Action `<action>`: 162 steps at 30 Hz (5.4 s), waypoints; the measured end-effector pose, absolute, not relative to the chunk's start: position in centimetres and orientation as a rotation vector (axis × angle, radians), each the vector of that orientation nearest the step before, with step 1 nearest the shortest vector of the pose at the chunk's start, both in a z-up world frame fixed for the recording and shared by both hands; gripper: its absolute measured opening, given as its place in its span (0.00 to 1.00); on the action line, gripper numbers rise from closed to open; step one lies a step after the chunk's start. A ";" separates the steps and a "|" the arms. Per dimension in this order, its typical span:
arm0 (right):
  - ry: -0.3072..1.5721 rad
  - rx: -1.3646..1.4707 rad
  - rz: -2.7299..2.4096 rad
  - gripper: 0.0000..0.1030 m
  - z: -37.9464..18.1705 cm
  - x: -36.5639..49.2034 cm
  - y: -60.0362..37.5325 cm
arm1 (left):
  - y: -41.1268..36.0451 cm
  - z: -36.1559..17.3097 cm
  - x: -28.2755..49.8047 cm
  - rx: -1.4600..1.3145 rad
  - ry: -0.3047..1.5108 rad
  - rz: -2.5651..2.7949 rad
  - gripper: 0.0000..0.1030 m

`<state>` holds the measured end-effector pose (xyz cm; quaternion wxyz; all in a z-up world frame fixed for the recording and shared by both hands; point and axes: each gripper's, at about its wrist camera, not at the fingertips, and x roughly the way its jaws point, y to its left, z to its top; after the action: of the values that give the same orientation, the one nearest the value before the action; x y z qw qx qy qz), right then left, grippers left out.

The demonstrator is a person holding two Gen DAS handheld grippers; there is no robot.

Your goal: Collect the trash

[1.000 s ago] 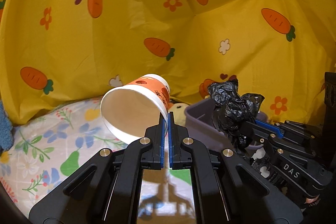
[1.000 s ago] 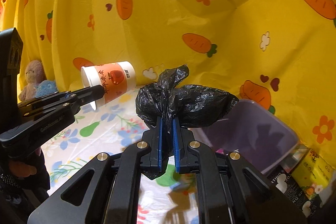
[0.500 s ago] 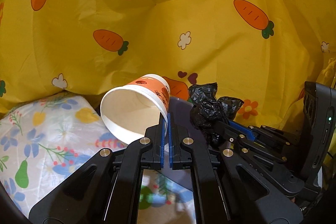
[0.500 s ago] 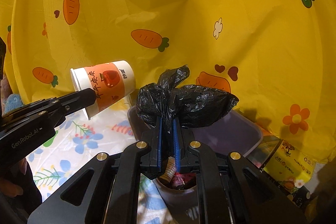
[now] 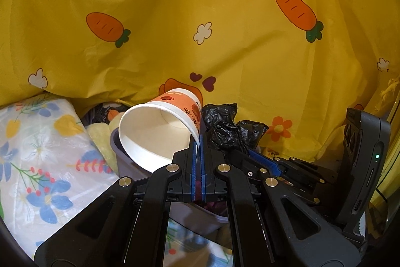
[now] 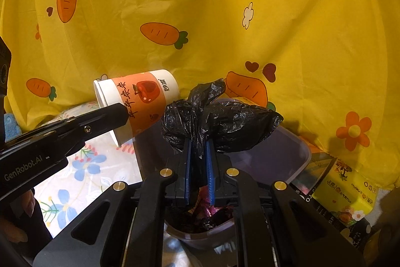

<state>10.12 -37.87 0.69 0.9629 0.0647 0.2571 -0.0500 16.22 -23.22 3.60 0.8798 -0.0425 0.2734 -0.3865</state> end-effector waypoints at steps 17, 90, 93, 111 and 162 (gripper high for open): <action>0.545 0.122 -0.115 0.40 -0.2 10.5 -38.0 | -23.7 2.3 17.9 -0.178 0.646 -0.863 0.12; 0.349 -0.024 -0.098 0.95 0.5 -4.7 -22.2 | -1.1 1.2 -3.4 -0.066 0.398 -0.051 0.95; 0.343 -0.022 -0.098 0.95 0.6 -4.8 -22.2 | -1.1 1.2 -3.4 -0.068 0.393 -0.055 0.95; 0.338 -0.016 -0.100 0.95 0.7 -4.9 -22.1 | -1.2 1.1 -3.4 -0.066 0.402 -0.049 0.95; 0.336 -0.013 -0.099 0.95 0.8 -4.9 -21.9 | -1.0 1.2 -3.4 -0.064 0.401 -0.048 0.95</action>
<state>-4.85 -21.87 0.85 0.9847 -0.0066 0.1669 -0.0493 -3.40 -1.02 1.18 0.9792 -0.0316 0.1990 -0.0240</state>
